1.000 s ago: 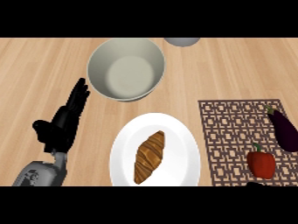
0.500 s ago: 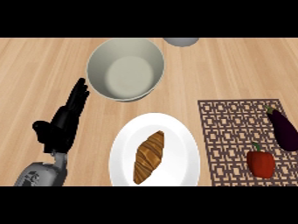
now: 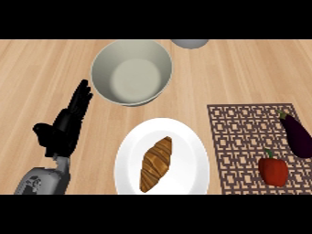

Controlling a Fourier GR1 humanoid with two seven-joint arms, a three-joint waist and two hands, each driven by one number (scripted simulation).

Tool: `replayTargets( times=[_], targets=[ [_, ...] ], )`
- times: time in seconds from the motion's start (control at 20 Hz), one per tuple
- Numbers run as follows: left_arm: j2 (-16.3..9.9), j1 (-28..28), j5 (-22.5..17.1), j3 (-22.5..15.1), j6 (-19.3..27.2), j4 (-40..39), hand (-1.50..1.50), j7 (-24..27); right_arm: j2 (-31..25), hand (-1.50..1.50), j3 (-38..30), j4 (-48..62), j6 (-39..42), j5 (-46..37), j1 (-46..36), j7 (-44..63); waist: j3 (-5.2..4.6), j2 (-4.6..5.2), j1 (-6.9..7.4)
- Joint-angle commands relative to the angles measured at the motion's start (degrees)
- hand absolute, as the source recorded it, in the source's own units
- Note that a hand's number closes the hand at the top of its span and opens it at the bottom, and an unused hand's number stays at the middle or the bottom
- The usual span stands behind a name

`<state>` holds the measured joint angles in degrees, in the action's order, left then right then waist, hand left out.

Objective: Pick the bell pepper from the placemat and place it in the bowl

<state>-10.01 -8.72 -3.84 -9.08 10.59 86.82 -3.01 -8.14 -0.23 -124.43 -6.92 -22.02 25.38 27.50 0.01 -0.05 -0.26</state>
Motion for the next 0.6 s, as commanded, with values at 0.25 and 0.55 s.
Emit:
replayTargets(
  times=[0.25,0.55],
  targets=[
    [1.3,1.5,0.9,2.2,-3.2,1.3,0.00,-0.7,4.5,-1.50,-0.4,7.0,-0.7,0.0,-0.8,-6.5,-0.01,0.01,0.06],
    [2.4,2.4,2.6,2.8,-3.6,-0.1,0.00,1.7,7.0,-1.50,-0.9,15.9,-3.4,0.3,-3.0,-13.2,-0.01,0.03,0.13]
  ],
)
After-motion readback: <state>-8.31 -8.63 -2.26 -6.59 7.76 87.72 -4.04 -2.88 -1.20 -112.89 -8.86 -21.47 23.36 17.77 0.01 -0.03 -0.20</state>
